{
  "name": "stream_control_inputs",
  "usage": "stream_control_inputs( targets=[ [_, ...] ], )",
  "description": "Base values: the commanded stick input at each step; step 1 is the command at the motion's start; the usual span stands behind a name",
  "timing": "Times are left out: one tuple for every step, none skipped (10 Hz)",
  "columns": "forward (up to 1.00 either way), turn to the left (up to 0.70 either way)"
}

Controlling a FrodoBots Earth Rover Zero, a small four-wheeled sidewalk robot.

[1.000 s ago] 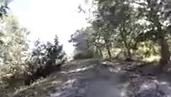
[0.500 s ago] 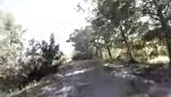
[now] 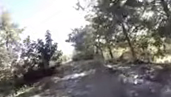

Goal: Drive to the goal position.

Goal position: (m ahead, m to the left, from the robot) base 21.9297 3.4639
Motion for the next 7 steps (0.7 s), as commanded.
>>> stream_control_inputs(
  targets=[
    [0.85,0.17],
    [0.85,0.34],
    [0.85,0.34],
    [0.85,0.34],
    [0.85,0.18],
    [0.85,0.00],
    [0.85,0.00]
  ],
)
